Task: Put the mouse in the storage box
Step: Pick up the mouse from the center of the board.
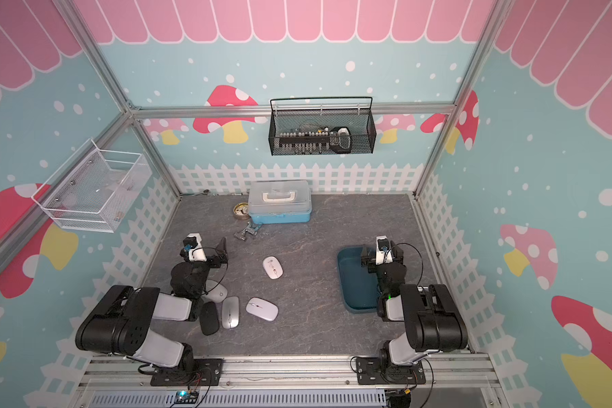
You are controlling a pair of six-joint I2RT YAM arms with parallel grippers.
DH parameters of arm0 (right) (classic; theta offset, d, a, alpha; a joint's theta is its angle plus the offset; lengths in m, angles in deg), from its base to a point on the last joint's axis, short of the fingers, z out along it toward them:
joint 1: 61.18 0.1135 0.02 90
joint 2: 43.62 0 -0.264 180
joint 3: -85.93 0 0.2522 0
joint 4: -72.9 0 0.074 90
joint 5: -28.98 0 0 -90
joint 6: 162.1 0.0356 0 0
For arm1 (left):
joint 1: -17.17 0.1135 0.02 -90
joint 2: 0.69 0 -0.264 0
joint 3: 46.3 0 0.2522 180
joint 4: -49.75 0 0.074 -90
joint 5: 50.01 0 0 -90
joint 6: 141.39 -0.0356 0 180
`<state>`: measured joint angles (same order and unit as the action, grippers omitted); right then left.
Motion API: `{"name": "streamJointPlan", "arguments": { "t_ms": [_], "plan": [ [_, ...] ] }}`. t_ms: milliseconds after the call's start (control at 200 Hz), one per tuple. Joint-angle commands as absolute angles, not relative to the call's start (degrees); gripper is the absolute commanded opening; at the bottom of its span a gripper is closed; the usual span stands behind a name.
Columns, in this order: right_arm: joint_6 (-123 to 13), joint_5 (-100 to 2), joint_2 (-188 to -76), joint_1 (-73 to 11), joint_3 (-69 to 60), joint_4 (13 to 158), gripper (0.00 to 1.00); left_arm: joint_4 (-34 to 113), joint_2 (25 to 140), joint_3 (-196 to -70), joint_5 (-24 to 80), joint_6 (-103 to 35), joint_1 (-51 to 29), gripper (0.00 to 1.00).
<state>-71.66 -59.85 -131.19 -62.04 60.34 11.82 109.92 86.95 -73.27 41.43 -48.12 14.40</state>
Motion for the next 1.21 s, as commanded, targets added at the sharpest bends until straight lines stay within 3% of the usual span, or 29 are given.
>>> {"name": "streamJointPlan", "arguments": {
  "t_ms": [0, 1026, 1131, 1201],
  "plan": [
    [-72.1, -59.43, -130.98, -62.26, 60.04, 11.35, 0.99, 109.3, 86.84, -73.07, 40.69, -47.7, 14.18, 0.99],
    [-71.69, -58.51, -130.9, -62.76, 60.08, 11.31, 0.99, 109.33, 86.77, -73.04, 40.86, -47.78, 14.1, 0.99],
    [-69.83, -66.65, -125.15, -61.99, 57.88, 20.46, 0.99, 110.27, 82.5, -71.6, 54.85, -50.42, 8.7, 0.99],
    [-67.46, -69.67, -118.01, -61.98, 53.22, 32.22, 0.99, 101.18, 75.73, -73.72, 60.51, -52.87, 4.07, 0.99]
  ]
}}
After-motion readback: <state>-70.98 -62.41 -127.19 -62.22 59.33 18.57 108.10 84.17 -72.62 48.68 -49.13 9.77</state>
